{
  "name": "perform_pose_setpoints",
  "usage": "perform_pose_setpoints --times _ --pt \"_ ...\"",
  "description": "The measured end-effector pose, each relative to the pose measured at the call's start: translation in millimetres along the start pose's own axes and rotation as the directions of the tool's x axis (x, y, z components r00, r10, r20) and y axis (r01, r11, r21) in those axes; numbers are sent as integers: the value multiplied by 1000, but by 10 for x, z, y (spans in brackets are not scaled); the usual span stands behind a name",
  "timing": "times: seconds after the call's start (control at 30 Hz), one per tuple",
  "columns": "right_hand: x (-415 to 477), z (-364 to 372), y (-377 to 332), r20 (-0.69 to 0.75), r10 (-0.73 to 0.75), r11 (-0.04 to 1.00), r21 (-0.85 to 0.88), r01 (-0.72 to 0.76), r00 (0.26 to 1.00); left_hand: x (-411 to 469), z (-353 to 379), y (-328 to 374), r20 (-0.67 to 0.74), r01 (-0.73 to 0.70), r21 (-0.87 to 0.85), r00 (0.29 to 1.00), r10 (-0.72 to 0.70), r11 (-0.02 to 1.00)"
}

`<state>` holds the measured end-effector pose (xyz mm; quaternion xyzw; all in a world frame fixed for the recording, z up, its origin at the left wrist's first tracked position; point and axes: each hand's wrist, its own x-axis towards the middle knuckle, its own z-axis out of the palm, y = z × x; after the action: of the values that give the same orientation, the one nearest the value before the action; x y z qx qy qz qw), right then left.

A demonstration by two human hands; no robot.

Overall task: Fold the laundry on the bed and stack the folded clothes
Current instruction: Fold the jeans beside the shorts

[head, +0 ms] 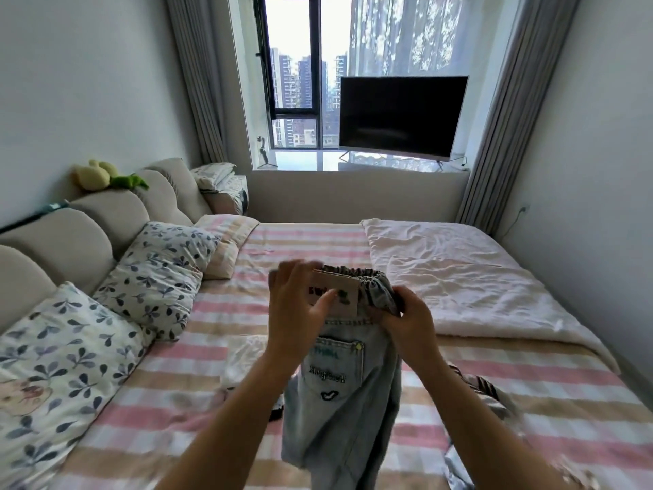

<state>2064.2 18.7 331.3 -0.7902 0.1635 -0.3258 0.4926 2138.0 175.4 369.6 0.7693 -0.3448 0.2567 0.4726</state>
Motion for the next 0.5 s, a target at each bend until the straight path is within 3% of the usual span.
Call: perform_pose_setpoints --times 0.17,0.27,0.33,0.4,0.47,0.5 --pt "-232 251 103 -83 40 999 2 -40 996 -552 174 -62 166 341 -206 936 -311 917" --pt "-286 324 84 -83 21 1000 1 -21 996 -628 188 -40 144 425 -237 905 -401 874" --pt "-293 330 53 -41 3 1000 31 -1 999 -568 108 -44 75 301 -137 953 -293 944" --pt "-293 328 4 26 -33 998 49 31 999 -404 -9 -67 99 57 34 993 -60 998" --pt "-289 332 -58 94 -77 996 58 71 993 -159 -119 -71 311 -141 193 947 76 971" --pt "-295 342 -87 123 -94 994 69 86 988 -28 -154 -75 445 -195 253 893 65 948"
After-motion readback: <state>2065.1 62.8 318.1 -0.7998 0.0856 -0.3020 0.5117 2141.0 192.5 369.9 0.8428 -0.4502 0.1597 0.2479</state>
